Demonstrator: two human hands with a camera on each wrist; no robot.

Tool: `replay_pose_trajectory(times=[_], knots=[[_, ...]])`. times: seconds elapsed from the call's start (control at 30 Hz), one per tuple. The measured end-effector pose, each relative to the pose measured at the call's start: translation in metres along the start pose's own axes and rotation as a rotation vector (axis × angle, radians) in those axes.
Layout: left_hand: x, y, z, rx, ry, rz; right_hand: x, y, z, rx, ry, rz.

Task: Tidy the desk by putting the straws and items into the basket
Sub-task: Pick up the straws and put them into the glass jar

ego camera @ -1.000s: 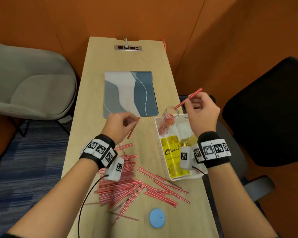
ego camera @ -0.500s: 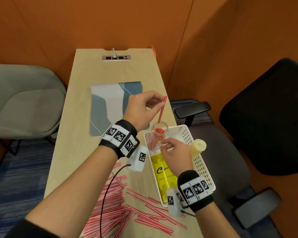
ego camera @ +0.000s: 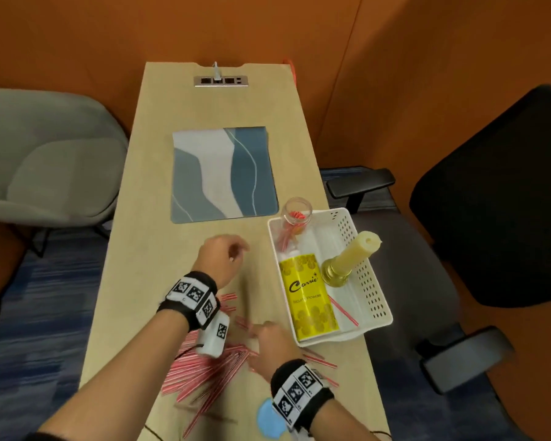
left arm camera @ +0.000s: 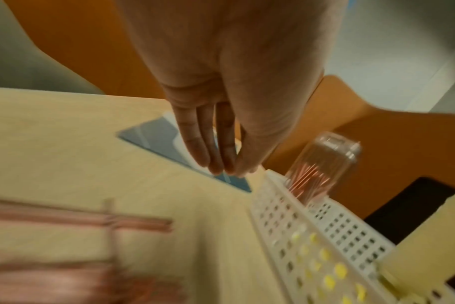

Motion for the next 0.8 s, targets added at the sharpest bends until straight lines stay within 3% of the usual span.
replay_pose_trajectory(times=[0.1,0.3,0.43,0.6,0.8], knots=[[-0.047,0.006,-0.046,-0.153,-0.152,0.153,0.001,0.014,-0.001,-0.002,0.031,-0.095],[-0.09,0.009,-0.113,-0.331,-0.257,0.228,-0.005,0.019,-0.005,0.039,0.041,-0.194],[-0.099,0.019,-0.131,-0.395,-0.229,0.278,-0.009,0.017,-0.006,0.054,0.042,-0.206],[-0.101,0.024,-0.137,-0.351,-0.19,0.284,-0.004,0.007,-0.008,0.13,0.082,-0.179],[-0.098,0.027,-0.141,-0.357,-0.098,0.346,-0.007,0.016,-0.013,0.089,0.082,-0.226]])
Point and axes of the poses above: each hand's wrist, its own z-axis towards the middle knuckle, its own y-axis out of the palm, x = y × z, the point moved 7 cm from there along z, towards the middle knuckle, and after that the axes turned 3 degrees about -z, right-handed, at the moved point
